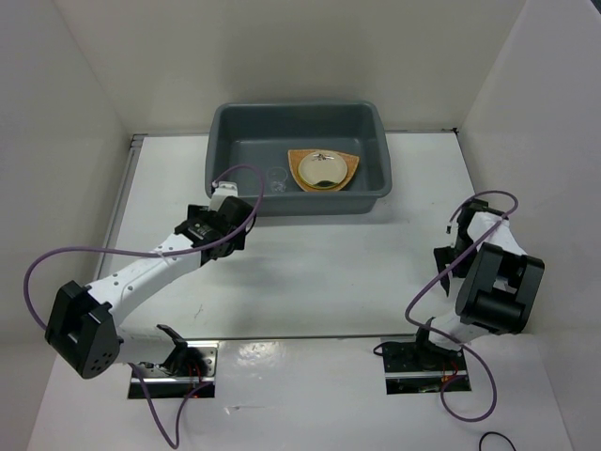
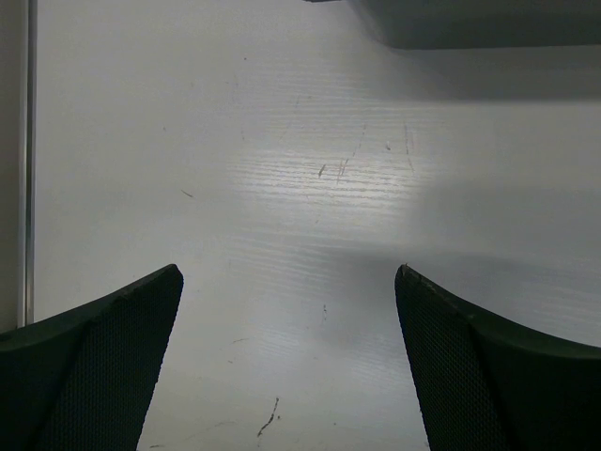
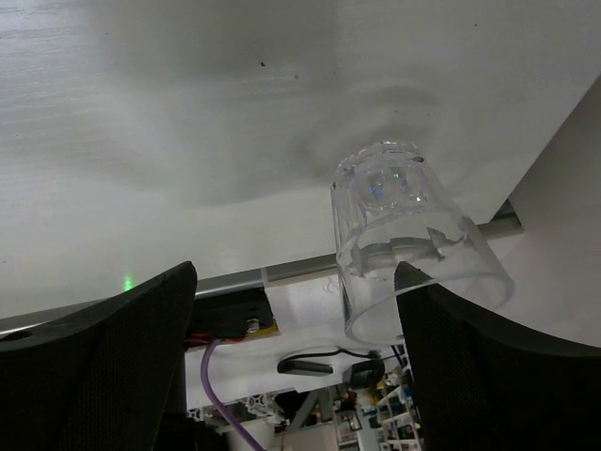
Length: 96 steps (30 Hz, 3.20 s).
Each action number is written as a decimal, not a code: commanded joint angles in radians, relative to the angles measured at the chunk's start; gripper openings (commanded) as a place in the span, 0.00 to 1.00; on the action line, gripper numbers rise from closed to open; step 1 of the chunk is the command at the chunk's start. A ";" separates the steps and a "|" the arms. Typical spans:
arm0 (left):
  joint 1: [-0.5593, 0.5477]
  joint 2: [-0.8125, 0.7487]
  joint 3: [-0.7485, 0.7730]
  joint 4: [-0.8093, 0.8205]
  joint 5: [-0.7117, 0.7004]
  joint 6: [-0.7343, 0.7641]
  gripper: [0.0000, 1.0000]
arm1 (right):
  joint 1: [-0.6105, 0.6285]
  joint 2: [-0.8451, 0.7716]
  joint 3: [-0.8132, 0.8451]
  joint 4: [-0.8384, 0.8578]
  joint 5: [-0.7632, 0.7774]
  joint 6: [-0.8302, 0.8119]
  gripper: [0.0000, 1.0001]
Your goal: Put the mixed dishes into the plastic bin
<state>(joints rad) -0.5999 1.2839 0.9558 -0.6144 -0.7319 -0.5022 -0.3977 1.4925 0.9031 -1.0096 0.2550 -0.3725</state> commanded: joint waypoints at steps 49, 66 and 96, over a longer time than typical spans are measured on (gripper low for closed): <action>0.084 -0.066 0.095 -0.059 0.057 -0.025 1.00 | 0.850 1.000 2.091 0.037 -0.338 0.026 0.03; 0.103 -0.037 0.095 -0.093 0.092 -0.006 1.00 | 0.951 1.322 2.117 0.331 -0.235 -0.229 0.07; 0.130 0.043 0.104 -0.120 0.092 -0.015 1.00 | 0.990 1.397 2.146 0.279 -0.342 -0.349 0.17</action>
<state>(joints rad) -0.4866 1.3251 1.0195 -0.7219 -0.6334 -0.5232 0.5766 2.8872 2.9978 -0.7269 -0.0650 -0.7208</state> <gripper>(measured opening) 1.001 0.167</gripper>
